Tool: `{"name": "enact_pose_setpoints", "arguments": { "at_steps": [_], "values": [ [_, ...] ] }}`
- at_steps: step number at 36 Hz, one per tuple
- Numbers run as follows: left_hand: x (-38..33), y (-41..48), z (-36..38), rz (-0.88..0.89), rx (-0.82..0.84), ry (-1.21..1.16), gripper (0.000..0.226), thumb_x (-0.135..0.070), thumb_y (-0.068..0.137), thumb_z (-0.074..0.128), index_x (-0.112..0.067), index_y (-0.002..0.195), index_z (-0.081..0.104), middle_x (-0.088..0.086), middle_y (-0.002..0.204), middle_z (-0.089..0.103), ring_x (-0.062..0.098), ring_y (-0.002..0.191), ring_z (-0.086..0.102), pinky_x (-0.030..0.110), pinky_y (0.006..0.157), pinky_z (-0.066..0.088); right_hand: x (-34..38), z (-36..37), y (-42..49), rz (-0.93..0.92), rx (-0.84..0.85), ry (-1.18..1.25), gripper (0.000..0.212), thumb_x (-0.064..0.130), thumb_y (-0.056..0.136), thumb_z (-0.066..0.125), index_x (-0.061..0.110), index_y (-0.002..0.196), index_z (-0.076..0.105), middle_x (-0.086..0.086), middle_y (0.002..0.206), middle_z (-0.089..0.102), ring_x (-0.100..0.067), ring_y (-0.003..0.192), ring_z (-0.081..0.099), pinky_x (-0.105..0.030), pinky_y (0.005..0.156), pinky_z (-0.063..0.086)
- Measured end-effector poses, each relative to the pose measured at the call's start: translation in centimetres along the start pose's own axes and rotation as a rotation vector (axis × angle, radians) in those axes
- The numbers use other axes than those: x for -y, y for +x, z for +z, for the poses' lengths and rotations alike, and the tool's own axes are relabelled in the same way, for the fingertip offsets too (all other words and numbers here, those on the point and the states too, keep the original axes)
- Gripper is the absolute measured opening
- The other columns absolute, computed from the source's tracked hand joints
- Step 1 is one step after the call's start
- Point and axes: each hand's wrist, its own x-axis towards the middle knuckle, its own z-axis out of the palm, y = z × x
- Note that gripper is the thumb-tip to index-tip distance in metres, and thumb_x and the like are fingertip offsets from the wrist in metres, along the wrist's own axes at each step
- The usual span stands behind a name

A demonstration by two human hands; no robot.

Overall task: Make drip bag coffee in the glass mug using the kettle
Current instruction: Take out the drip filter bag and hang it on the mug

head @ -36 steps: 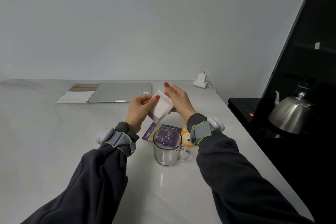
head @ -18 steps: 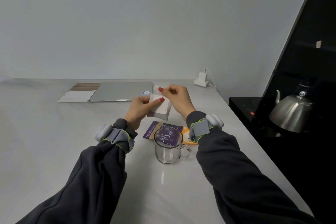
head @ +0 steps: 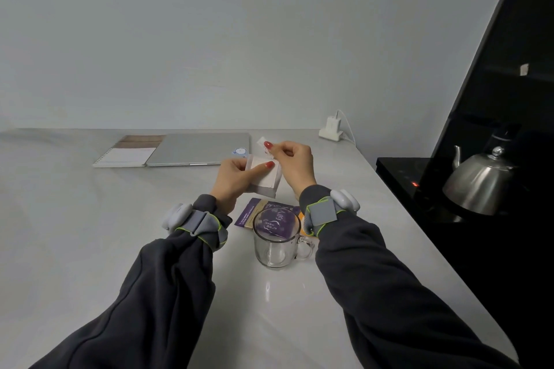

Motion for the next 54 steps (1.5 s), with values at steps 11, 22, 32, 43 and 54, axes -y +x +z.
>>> {"name": "enact_pose_setpoints", "arguments": {
  "at_steps": [11, 22, 32, 43, 54],
  "values": [
    [0.4, 0.0, -0.4, -0.009, -0.01, 0.012, 0.016, -0.017, 0.083, 0.07, -0.001, 0.084, 0.072, 0.01, 0.076, 0.072, 0.023, 0.069, 0.067, 0.042, 0.07, 0.059, -0.4, 0.0, 0.9, 0.073, -0.128, 0.066, 0.022, 0.021, 0.082, 0.072, -0.001, 0.079, 0.071, -0.01, 0.068, 0.064, -0.019, 0.062, 0.054, -0.027, 0.055, 0.052],
    [0.8, -0.1, -0.8, -0.01, -0.025, 0.034, 0.032, -0.018, 0.083, 0.07, 0.013, 0.087, 0.066, 0.018, 0.08, 0.066, 0.027, 0.069, 0.063, 0.041, 0.067, 0.06, -0.4, -0.6, 0.7, 0.116, -0.257, 0.143, 0.019, 0.017, 0.085, 0.068, -0.001, 0.079, 0.067, -0.007, 0.059, 0.057, -0.017, 0.043, 0.043, -0.017, 0.039, 0.045],
    [1.3, -0.3, -1.6, 0.003, -0.097, 0.017, 0.018, -0.015, 0.082, 0.071, 0.0, 0.074, 0.068, 0.01, 0.071, 0.062, 0.019, 0.063, 0.061, 0.037, 0.064, 0.06, -3.2, -1.9, 1.5, 0.335, -0.045, -0.134, 0.025, 0.029, 0.076, 0.078, 0.007, 0.083, 0.07, 0.001, 0.068, 0.056, -0.015, 0.053, 0.04, -0.027, 0.054, 0.041],
    [1.8, -0.3, -2.6, -0.027, -0.141, 0.015, 0.041, -0.018, 0.08, 0.073, 0.02, 0.088, 0.06, 0.015, 0.081, 0.056, 0.025, 0.075, 0.055, 0.049, 0.07, 0.058, -6.1, -1.3, 0.7, 0.508, 0.167, -0.155, 0.028, 0.008, 0.073, 0.079, 0.011, 0.072, 0.051, -0.006, 0.075, 0.055, -0.019, 0.053, 0.057, -0.021, 0.042, 0.052],
    [2.4, 0.1, -1.9, -0.046, -0.195, -0.018, 0.022, -0.013, 0.081, 0.073, 0.006, 0.077, 0.064, 0.011, 0.073, 0.059, 0.011, 0.054, 0.062, 0.023, 0.051, 0.054, -5.1, -1.6, 1.4, 0.33, 0.156, -0.289, 0.026, 0.021, 0.094, 0.056, 0.001, 0.099, 0.072, -0.002, 0.084, 0.061, -0.011, 0.071, 0.052, -0.016, 0.067, 0.051]
  ]
}}
